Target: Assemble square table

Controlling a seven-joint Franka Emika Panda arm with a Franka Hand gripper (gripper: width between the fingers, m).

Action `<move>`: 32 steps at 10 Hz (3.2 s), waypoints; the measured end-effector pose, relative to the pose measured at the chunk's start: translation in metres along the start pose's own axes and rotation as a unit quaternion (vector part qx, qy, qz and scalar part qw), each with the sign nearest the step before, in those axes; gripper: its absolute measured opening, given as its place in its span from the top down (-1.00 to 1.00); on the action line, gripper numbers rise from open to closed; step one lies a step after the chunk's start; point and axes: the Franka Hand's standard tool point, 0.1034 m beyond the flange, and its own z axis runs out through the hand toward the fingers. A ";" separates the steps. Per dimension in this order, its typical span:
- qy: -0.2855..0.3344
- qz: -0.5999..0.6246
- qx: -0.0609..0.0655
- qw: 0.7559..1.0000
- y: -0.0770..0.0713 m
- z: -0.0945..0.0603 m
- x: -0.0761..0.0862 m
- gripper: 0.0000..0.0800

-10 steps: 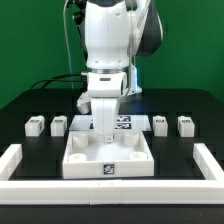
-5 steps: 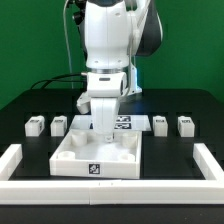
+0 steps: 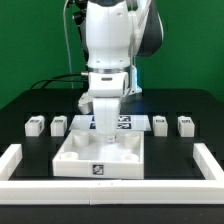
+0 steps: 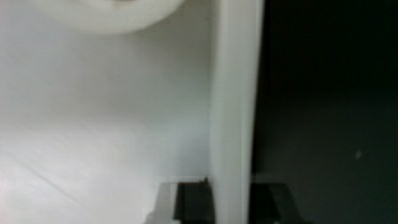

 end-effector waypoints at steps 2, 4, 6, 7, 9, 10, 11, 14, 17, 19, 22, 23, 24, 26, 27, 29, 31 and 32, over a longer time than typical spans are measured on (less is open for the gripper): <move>0.011 -0.016 -0.010 1.000 0.014 -0.002 0.029 0.86; 0.022 -0.005 -0.020 1.000 0.038 -0.002 0.065 0.86; 0.025 -0.001 -0.020 0.999 0.054 0.001 0.084 0.86; 0.021 0.003 -0.011 1.000 0.054 0.002 0.085 0.86; 0.018 0.007 -0.006 1.000 0.054 0.002 0.086 0.86; 0.018 0.004 -0.006 1.000 0.053 0.002 0.085 0.86; 0.018 0.005 -0.006 1.000 0.053 0.002 0.085 0.72; 0.018 0.005 -0.005 1.000 0.053 0.003 0.085 -0.08; 0.018 0.006 -0.005 1.000 0.053 0.003 0.085 -0.58; 0.018 0.006 -0.005 1.000 0.053 0.003 0.085 -0.61; 0.018 0.006 -0.005 1.000 0.053 0.003 0.084 -0.62; 0.018 0.006 -0.005 1.000 0.053 0.003 0.084 -0.62; 0.018 0.007 -0.005 1.000 0.053 0.003 0.084 -0.62; 0.017 0.073 -0.019 0.997 0.049 -0.022 0.098 -0.62; 0.016 0.090 -0.027 0.995 0.044 -0.036 0.107 -0.62; 0.013 0.199 -0.025 0.980 0.043 -0.055 0.120 -0.62; 0.018 0.289 -0.023 0.957 0.037 -0.058 0.145 -0.62; 0.018 0.299 -0.020 0.954 0.037 -0.054 0.146 -0.62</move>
Offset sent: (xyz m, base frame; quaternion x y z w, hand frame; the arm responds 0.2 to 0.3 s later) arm 0.0512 0.0628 0.0018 -0.0292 0.0059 0.0025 0.9996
